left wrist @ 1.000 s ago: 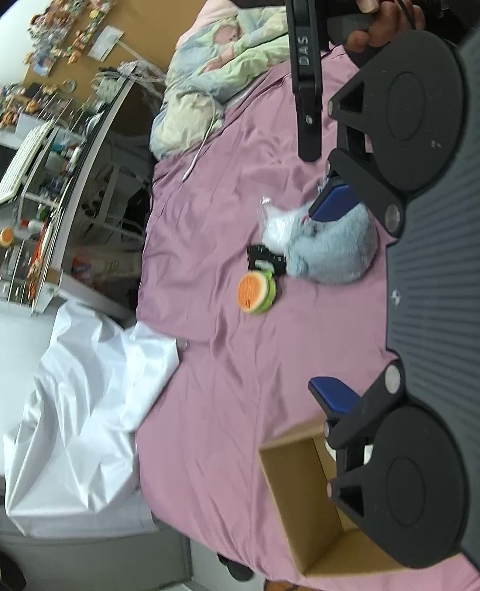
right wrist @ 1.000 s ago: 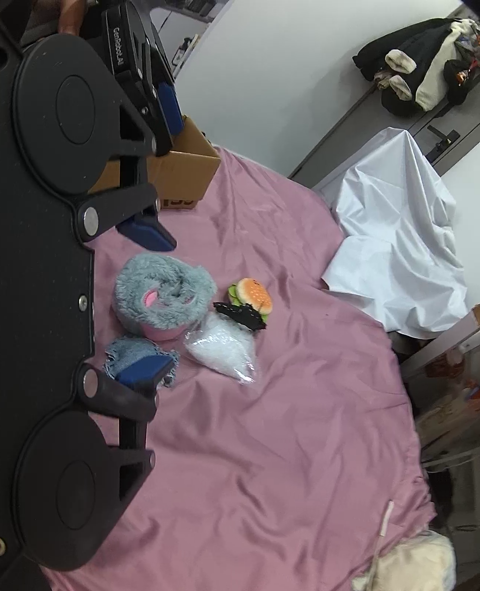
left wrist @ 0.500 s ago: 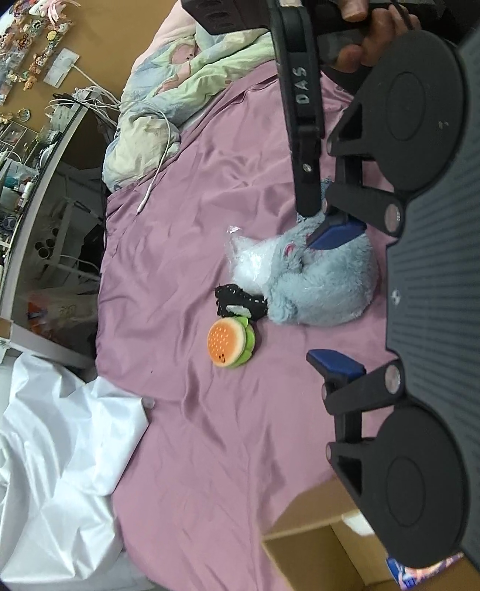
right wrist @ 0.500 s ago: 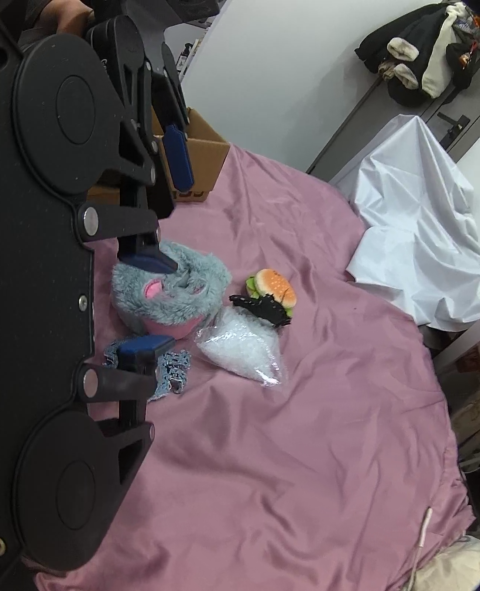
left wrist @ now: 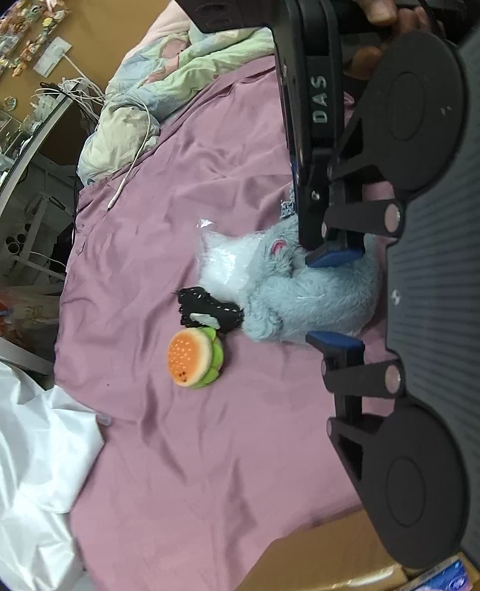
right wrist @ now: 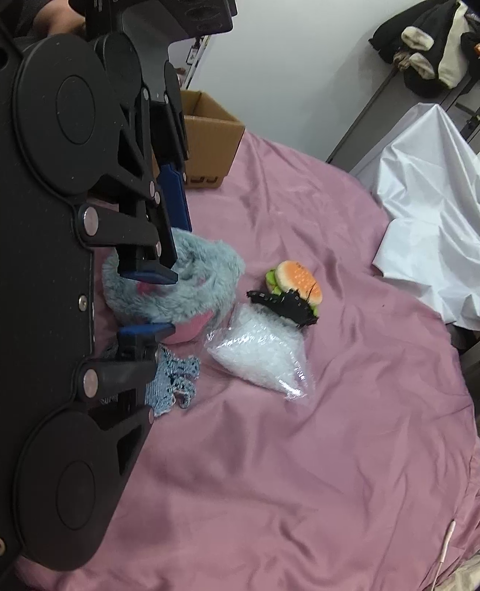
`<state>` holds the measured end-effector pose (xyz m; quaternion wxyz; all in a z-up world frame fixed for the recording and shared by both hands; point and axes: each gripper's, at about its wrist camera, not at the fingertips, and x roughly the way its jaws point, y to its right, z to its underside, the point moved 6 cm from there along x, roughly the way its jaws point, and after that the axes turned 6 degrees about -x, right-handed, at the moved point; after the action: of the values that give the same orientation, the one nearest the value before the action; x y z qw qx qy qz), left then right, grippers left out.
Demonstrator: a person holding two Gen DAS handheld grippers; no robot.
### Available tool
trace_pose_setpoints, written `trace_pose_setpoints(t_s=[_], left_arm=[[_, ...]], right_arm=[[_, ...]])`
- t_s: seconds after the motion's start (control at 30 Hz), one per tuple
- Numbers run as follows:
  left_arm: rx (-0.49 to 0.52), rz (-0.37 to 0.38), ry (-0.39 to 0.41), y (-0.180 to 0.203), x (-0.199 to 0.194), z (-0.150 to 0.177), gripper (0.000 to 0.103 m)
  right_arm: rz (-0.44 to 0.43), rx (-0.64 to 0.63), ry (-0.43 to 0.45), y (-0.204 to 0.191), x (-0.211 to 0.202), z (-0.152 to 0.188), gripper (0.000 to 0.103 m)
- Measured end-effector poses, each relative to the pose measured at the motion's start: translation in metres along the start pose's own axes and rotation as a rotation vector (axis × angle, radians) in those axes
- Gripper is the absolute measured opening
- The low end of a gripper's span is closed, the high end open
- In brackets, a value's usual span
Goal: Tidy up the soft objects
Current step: 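Grasp the grey plush toy with the right tool while the left tool grips it too, then lift the grey plush with both tools, lower it into the cardboard box, release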
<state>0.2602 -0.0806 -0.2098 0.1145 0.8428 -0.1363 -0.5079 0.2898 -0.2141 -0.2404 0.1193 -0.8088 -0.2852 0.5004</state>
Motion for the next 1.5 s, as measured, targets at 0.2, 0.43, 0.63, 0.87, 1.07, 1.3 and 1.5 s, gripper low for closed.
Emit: trace_pose_setpoints(t_s=[0.2,0.43,0.63,0.87,1.07,1.3,1.5], left_arm=[[-0.001,0.005,0.024,0.002,-0.007,-0.002,0.020],[-0.006,0.008,0.090,0.001,-0.033,-0.010,0.019],[-0.008,0.001,0.151,0.001,-0.057,-0.015,0.019],[-0.018,-0.013,0.203,-0.003,-0.080,-0.016,0.019],[-0.038,-0.017,0.245,-0.010,-0.101,-0.012,0.019],[-0.060,-0.035,0.298,-0.022,-0.129,-0.006,0.019],[-0.094,-0.043,0.332,-0.041,-0.148,0.002,0.019]], right_arm=[[-0.005,-0.017,0.009,-0.002,-0.004,-0.001,0.012],[-0.035,-0.044,0.052,-0.018,-0.019,-0.008,0.011],[-0.050,-0.082,0.094,-0.038,-0.032,-0.016,0.011],[-0.054,-0.140,0.128,-0.061,-0.041,-0.021,0.011],[-0.073,-0.189,0.148,-0.081,-0.047,-0.024,0.011],[-0.095,-0.264,0.169,-0.111,-0.049,-0.025,0.011],[-0.115,-0.328,0.166,-0.137,-0.044,-0.023,0.011]])
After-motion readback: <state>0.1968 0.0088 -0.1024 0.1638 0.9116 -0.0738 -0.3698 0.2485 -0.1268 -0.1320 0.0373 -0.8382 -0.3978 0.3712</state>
